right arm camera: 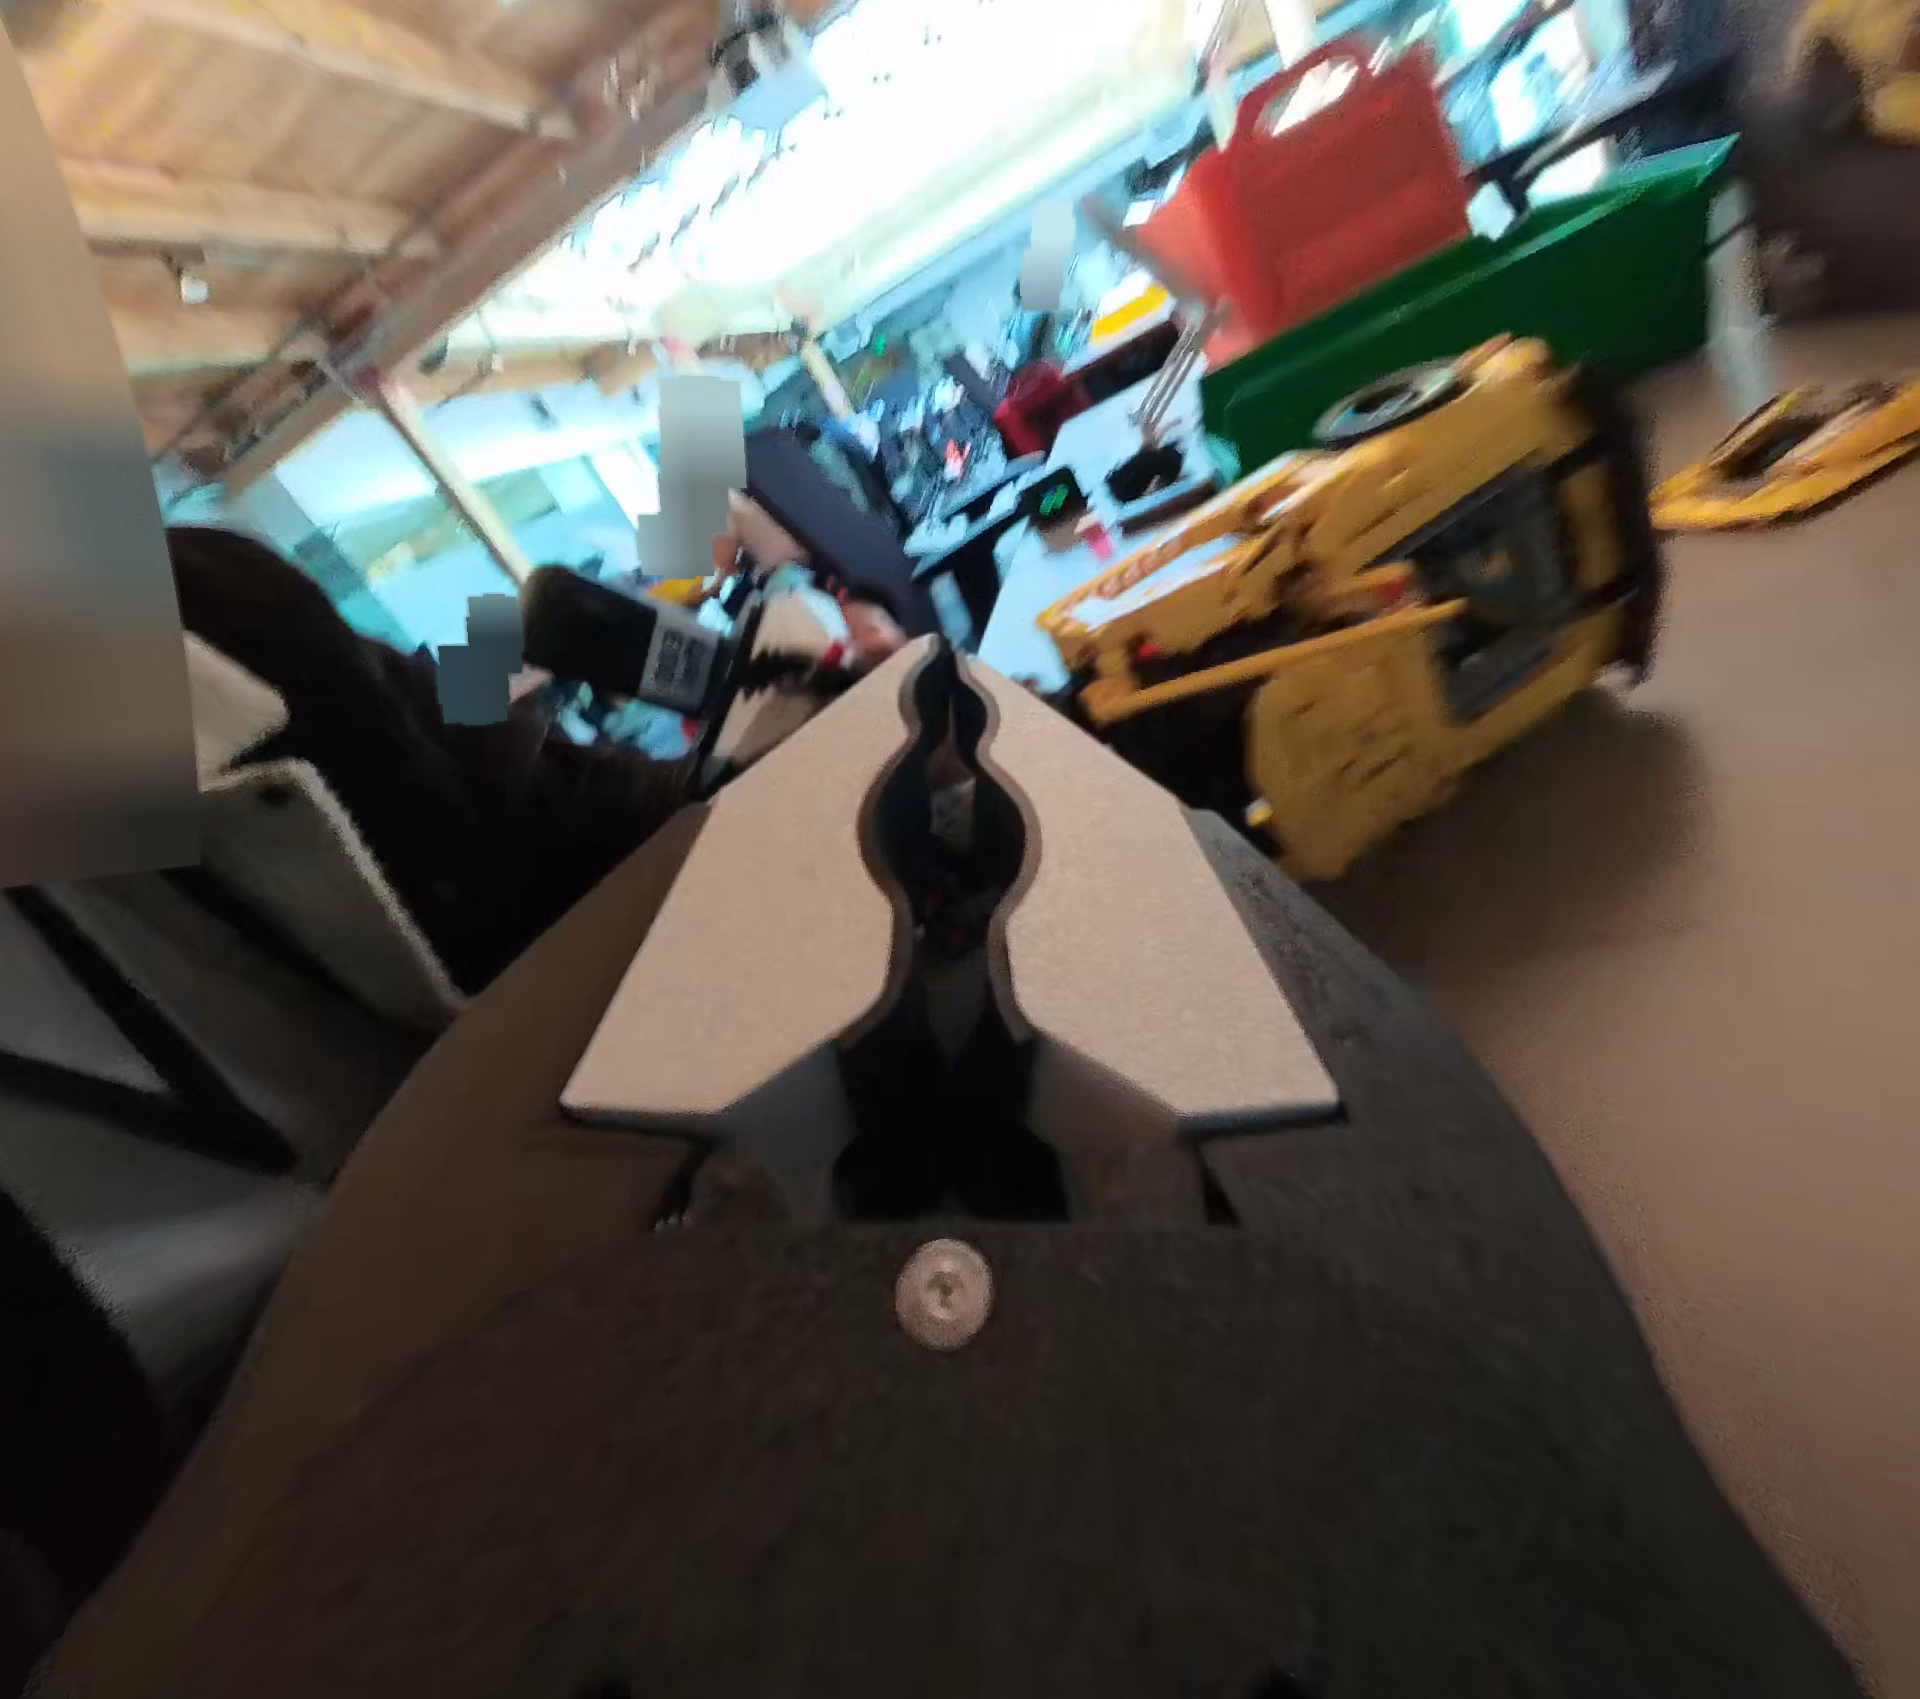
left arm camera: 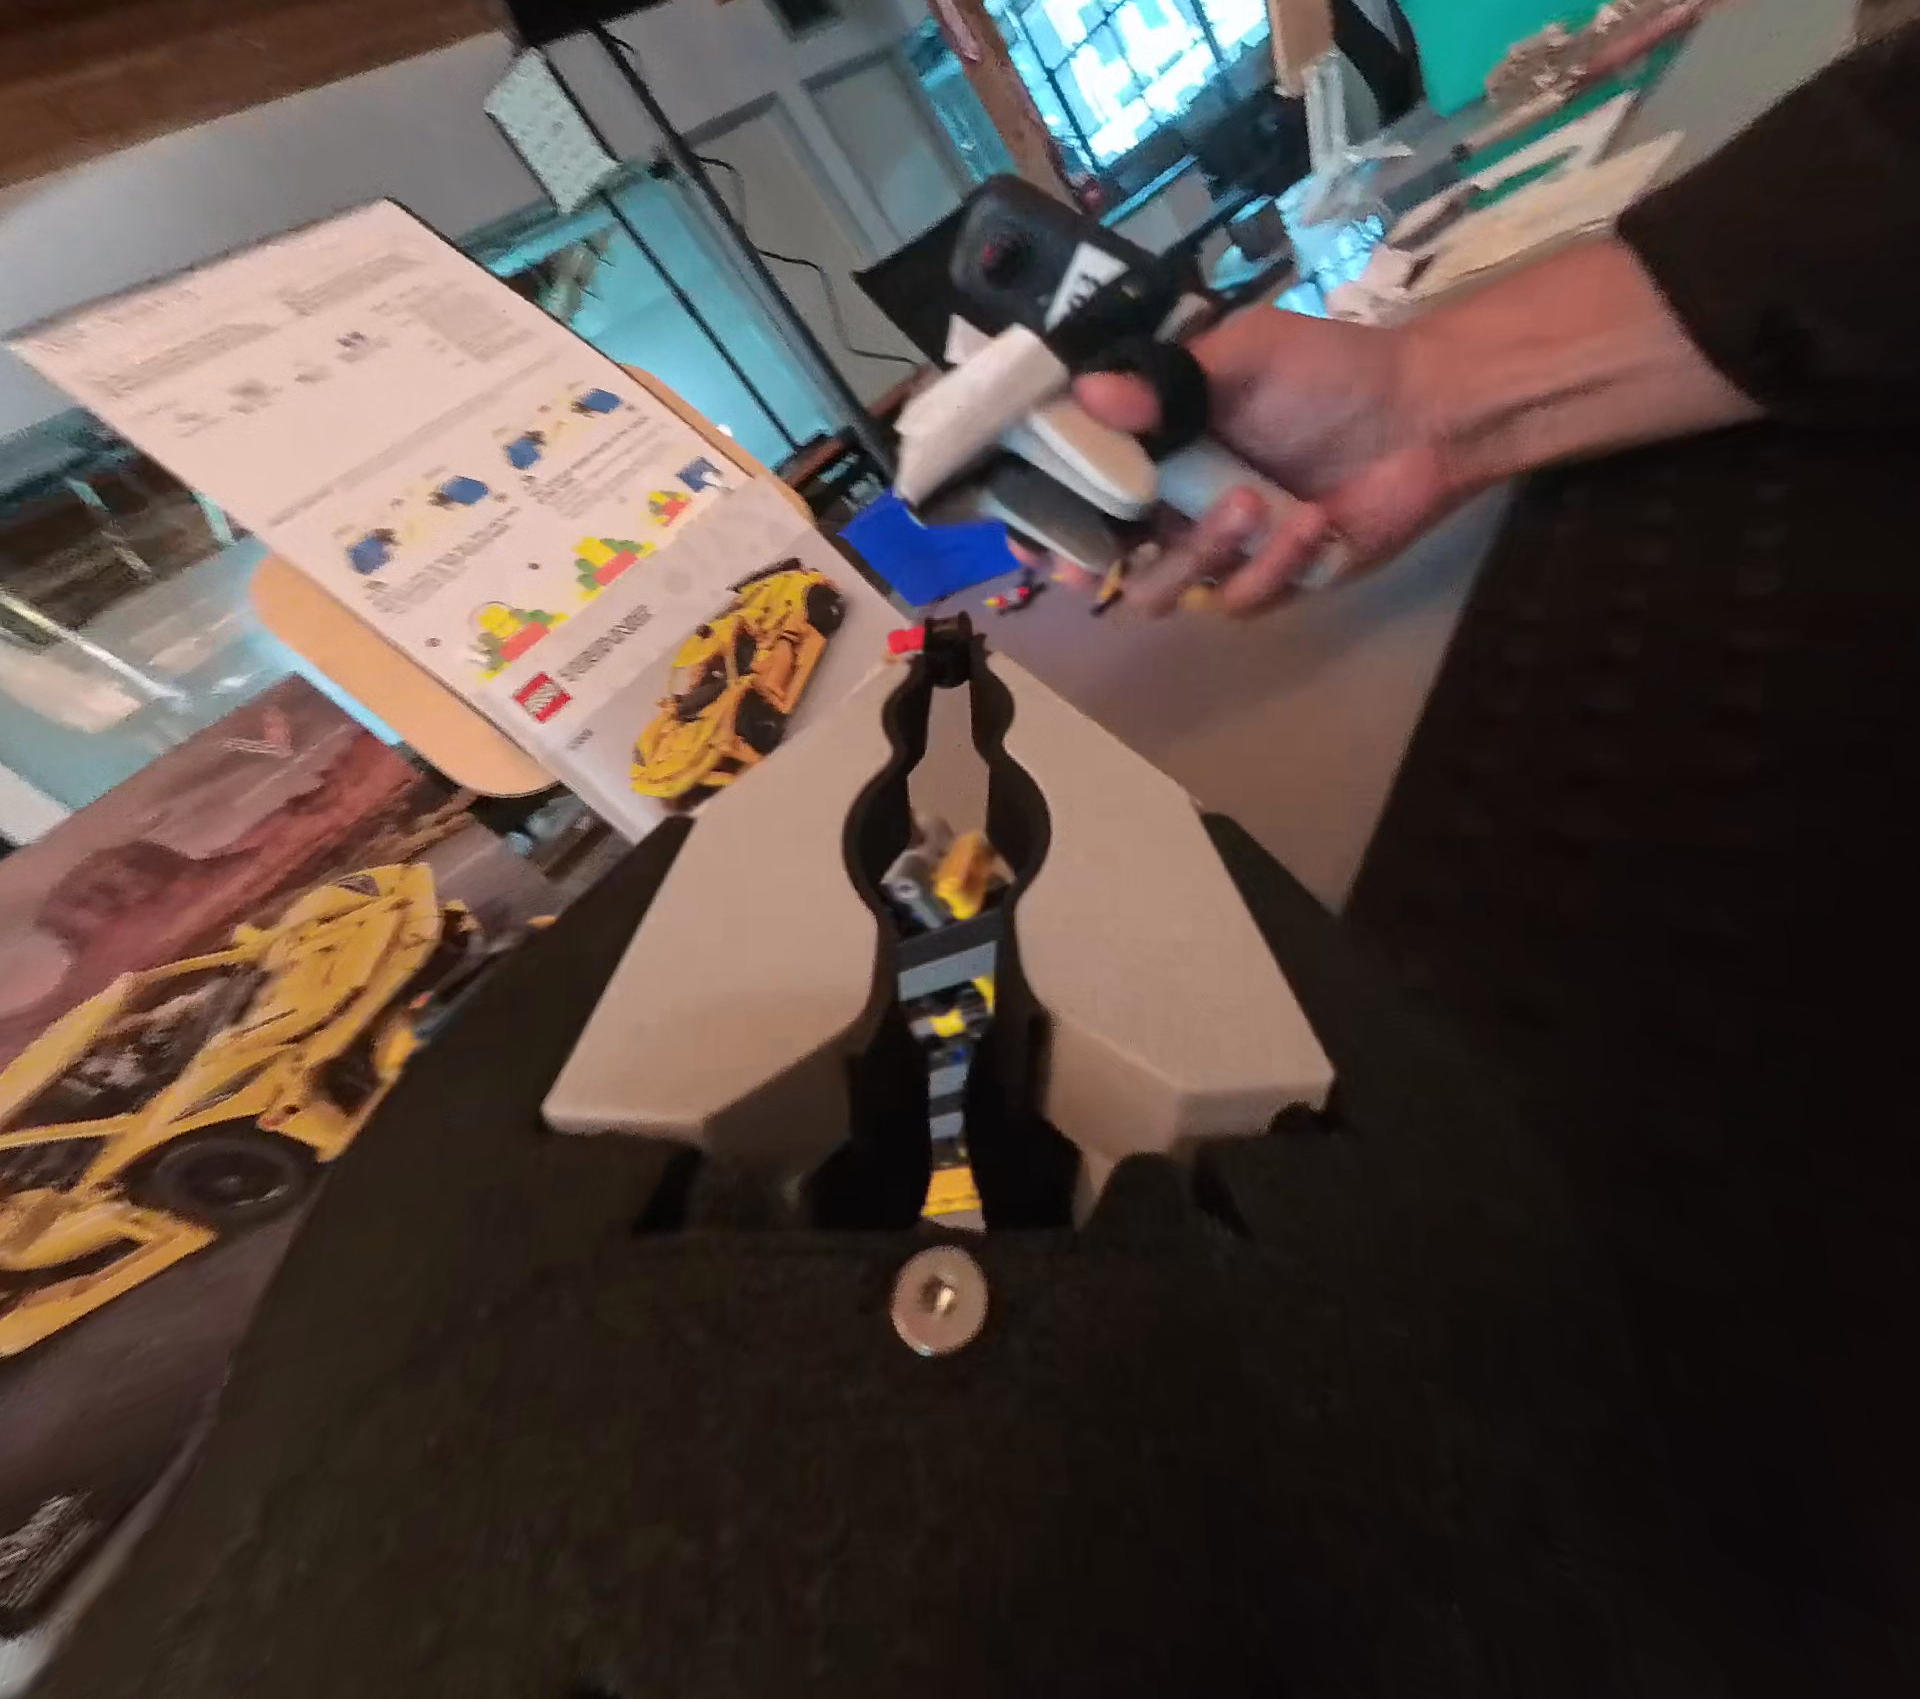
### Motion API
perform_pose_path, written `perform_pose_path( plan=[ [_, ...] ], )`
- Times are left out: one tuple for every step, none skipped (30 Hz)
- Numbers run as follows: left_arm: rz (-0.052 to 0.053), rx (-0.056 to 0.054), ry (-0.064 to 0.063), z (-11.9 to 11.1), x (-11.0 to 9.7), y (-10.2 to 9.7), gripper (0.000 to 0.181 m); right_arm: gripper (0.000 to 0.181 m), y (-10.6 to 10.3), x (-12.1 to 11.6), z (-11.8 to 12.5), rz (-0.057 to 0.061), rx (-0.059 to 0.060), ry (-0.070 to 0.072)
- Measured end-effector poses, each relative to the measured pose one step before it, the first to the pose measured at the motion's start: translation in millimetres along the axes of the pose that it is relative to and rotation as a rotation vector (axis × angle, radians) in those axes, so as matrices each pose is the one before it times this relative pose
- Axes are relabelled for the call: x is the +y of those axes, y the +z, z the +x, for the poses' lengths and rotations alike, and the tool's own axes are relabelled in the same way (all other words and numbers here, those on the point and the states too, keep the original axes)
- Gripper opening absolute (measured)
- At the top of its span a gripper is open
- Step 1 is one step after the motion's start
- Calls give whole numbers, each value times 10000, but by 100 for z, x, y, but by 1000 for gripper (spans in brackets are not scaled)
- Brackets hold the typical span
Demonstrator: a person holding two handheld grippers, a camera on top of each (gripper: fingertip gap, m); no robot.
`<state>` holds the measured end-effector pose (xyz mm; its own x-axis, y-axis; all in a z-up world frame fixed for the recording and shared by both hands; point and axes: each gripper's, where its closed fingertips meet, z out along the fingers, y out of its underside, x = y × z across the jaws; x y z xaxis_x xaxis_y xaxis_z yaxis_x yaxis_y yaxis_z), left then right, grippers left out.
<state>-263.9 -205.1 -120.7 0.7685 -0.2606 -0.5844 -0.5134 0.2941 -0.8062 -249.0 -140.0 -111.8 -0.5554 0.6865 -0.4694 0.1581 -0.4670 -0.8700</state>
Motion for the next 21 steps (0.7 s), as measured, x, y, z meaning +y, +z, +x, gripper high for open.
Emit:
perform_pose_path(
  plan=[
    [30,-108,241,-13,-25,-20,7,0,1263,1501,-645,-587,-197,-4],
    [-53,69,243,366,128,159,7,6,1144,1303,-418,-551,-140,-10],
    [-26,10,324,338,27,183,7,22,948,942,-350,-461,-223,213],
    [39,22,285,292,-111,119,7,28,693,616,-326,-301,-333,352],
    [9,134,73,358,-26,98,7,35,483,345,-255,-111,-340,356],
    [-84,78,27,190,151,96,7,34,156,90,-257,-58,-317,247],
    [-109,6,99,37,239,60,7,28,-57,-223,-411,94,-298,65],
    [-103,35,122,156,181,84,7,23,-100,-229,-351,125,-193,-85],
    [-90,23,219,230,78,151,7,20,-57,-21,-92,0,-17,-77],
    [-106,18,300,257,123,142,7,19,19,227,132,-146,104,-28],
    [-120,74,295,337,172,130,7,19,107,175,-37,-127,6,5],
    [-118,25,289,258,151,99,7,15,79,148,-90,-108,-3,-52],
    [-115,-31,305,191,117,58,6,10,-9,206,229,-122,199,-53],
    [-115,-22,282,187,112,78,6,4,-91,148,323,-108,239,-59],
    [-131,-60,297,119,140,58,6,4,-14,78,42,-63,62,9],
    [-185,-52,320,91,195,35,6,4,12,129,122,-82,80,6],
    [-267,-23,254,157,267,92,6,3,-42,163,329,-204,275,-192],
    [-213,-84,272,103,180,101,6,2,-39,34,219,-79,310,-372],
    [-139,-121,371,37,3,64,5,2,-13,-39,33,-2,84,-63],
    [-219,-101,422,126,-2,85,5,2,13,75,195,-51,115,-10],
    [-222,-153,437,102,30,85,4,2,-3,49,143,-12,40,61]
  ],
)
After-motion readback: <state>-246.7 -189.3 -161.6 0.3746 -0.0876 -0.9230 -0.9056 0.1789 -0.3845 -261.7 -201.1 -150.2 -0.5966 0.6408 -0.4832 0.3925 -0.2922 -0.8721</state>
